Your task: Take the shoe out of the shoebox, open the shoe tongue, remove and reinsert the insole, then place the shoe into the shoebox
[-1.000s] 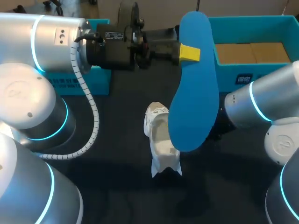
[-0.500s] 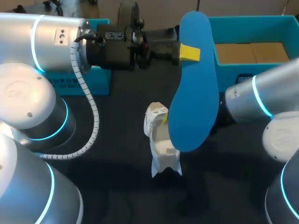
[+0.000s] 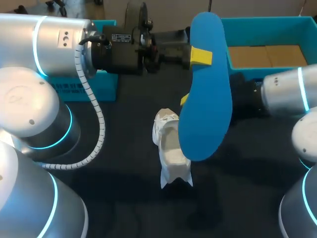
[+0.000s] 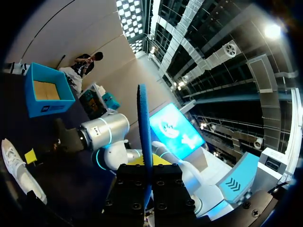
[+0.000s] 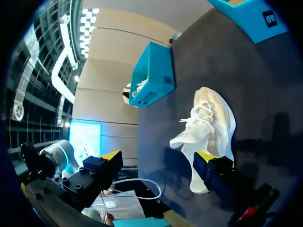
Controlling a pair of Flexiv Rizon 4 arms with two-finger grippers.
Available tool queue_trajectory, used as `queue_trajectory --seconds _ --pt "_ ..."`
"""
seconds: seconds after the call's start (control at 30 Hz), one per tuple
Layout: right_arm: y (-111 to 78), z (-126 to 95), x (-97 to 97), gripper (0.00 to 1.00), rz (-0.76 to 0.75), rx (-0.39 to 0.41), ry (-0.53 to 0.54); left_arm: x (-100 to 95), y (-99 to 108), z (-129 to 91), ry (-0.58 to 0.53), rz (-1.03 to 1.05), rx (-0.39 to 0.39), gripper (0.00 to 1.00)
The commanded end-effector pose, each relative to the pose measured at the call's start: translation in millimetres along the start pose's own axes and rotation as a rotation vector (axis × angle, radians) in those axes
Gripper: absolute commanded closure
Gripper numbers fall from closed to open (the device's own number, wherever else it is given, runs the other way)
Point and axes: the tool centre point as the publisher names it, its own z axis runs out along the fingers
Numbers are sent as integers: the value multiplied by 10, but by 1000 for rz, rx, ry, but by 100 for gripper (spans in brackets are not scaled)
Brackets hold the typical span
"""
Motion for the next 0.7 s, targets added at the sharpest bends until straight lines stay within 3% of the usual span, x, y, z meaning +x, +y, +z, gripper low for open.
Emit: queue_trajectory --seconds 0.03,0.33,0.7 --pt "3 -366 110 0 4 5 139 -14 11 16 3 0 3 100" --pt "74 -778 431 0 -12 -27 320 -14 11 16 3 0 3 100" --pt "73 -1110 539 0 -41 8 418 -14 11 16 3 0 3 100"
